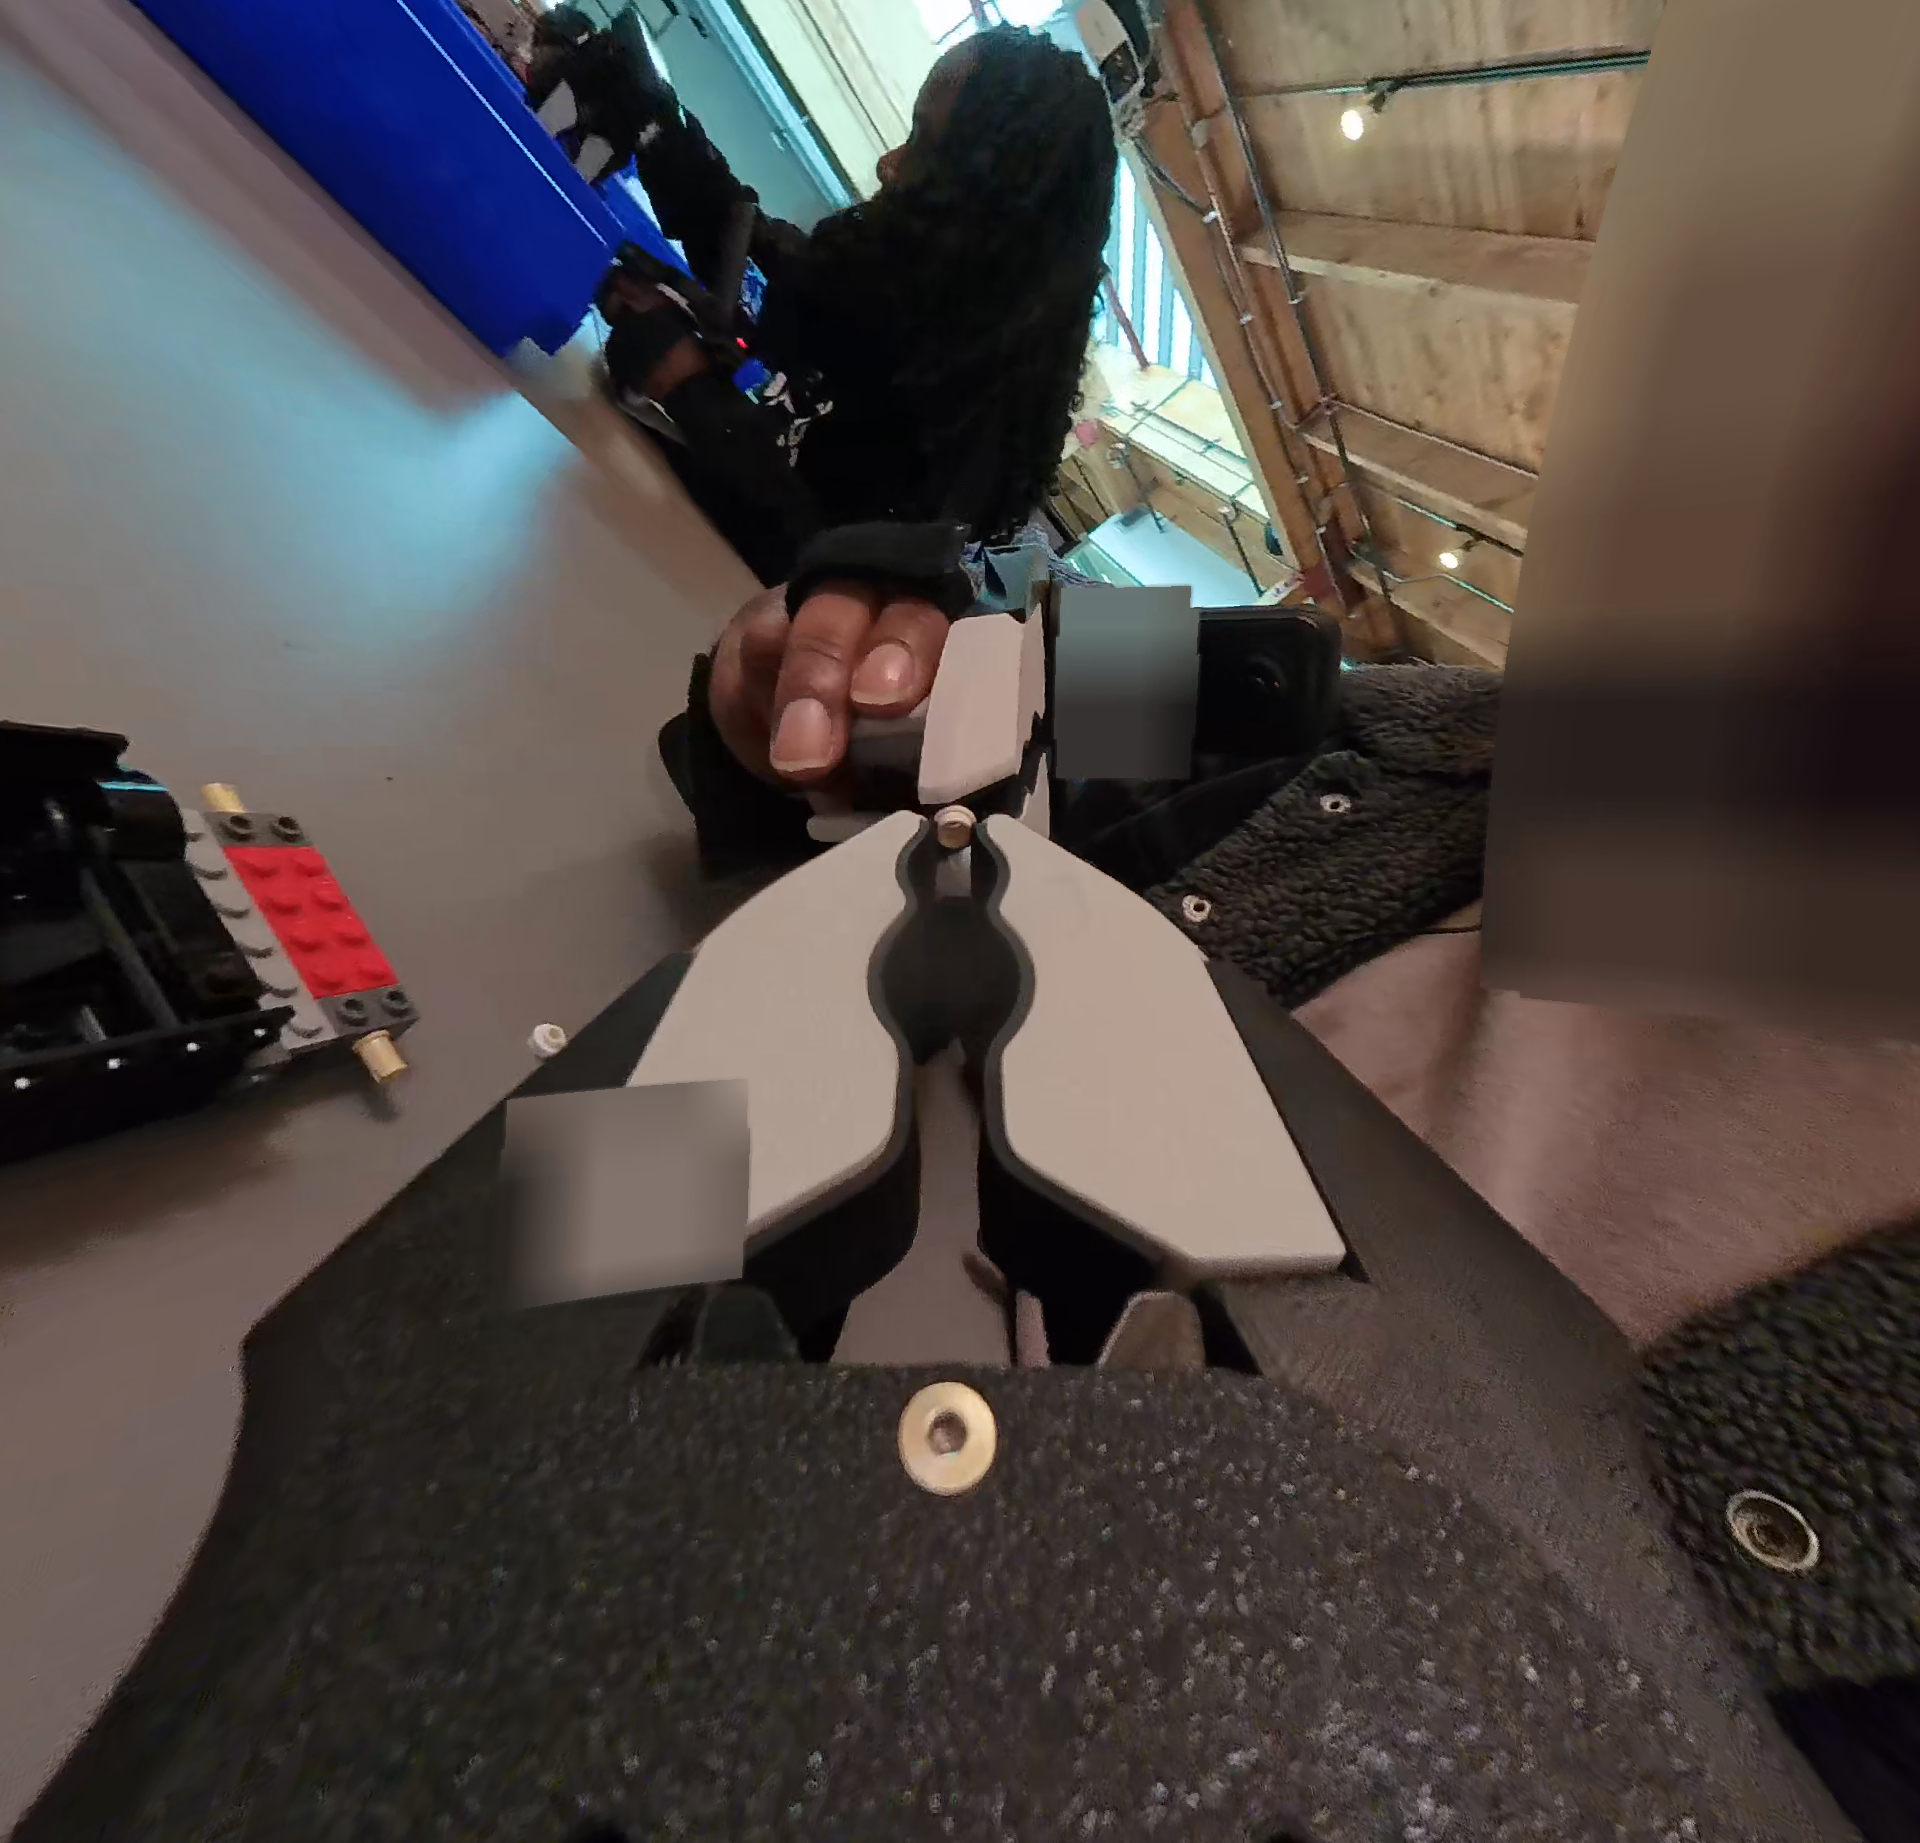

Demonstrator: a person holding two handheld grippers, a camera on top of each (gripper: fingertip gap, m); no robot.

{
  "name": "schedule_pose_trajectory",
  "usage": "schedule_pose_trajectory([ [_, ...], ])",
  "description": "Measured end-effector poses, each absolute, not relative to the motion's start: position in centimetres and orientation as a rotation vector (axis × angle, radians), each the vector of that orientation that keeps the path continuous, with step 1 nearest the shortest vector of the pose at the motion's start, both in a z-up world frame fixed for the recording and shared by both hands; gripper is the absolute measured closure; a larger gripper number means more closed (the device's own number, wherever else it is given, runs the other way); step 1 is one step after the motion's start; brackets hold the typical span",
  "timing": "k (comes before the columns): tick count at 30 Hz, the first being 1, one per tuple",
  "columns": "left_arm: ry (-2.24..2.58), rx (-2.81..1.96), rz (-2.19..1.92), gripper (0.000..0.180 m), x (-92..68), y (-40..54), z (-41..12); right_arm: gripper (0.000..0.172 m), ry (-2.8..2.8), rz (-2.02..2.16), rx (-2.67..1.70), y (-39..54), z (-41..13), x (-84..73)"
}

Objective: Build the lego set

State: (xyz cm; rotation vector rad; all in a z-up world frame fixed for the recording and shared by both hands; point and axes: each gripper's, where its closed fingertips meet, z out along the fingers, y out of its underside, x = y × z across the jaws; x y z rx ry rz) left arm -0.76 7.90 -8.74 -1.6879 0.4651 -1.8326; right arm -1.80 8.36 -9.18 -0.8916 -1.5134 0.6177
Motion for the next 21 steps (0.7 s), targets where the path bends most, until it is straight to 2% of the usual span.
schedule_pose_trajectory([
  [21, 0.568, -1.654, -1.898, 0.175, -0.6, 6.6, -8.5, 0.165, -1.539, 0.833, -0.928, 7.0, -9.0, -1.7],
])
